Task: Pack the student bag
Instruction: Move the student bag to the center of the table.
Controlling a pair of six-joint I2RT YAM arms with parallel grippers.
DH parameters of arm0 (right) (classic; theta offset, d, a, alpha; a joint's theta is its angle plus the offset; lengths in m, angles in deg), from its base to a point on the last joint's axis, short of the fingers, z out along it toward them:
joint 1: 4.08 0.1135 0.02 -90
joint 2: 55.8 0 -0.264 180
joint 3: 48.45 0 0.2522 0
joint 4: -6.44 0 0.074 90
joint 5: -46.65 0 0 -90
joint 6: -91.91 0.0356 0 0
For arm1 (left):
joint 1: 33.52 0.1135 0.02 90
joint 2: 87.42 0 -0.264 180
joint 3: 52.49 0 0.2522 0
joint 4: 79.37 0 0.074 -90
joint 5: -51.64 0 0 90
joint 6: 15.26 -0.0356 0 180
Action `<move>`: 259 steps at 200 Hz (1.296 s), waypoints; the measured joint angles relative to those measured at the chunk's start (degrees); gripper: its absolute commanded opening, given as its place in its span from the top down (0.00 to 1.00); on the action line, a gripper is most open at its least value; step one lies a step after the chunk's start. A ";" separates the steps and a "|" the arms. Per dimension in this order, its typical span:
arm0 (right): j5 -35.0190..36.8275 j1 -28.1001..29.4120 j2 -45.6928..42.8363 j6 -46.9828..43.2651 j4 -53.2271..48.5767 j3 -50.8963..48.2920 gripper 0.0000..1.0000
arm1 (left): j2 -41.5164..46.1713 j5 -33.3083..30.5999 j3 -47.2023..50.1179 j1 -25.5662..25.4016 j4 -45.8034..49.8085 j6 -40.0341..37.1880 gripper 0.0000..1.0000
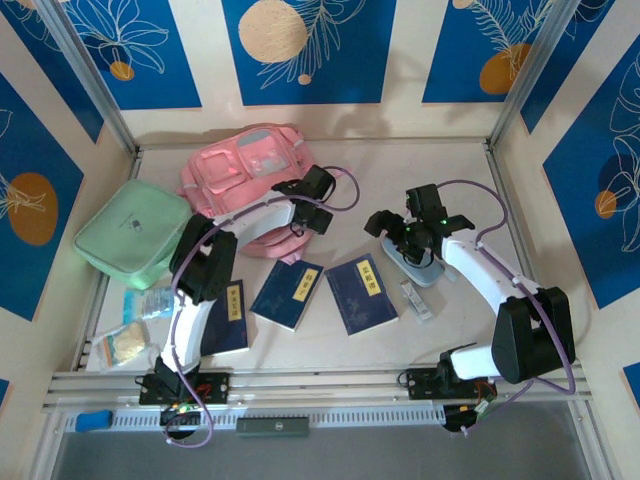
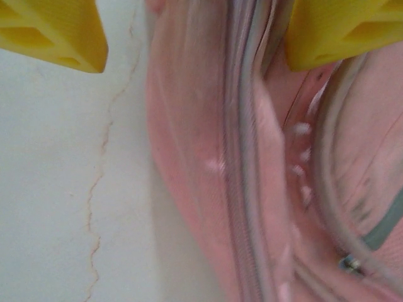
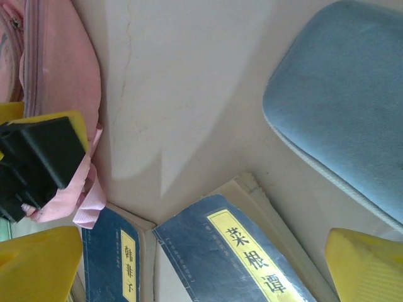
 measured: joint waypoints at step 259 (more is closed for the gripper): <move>-2.82 -10.43 -11.13 -1.55 -7.80 -0.55 0.01 | 37.62 12.33 30.82 -8.50 6.10 -31.54 0.61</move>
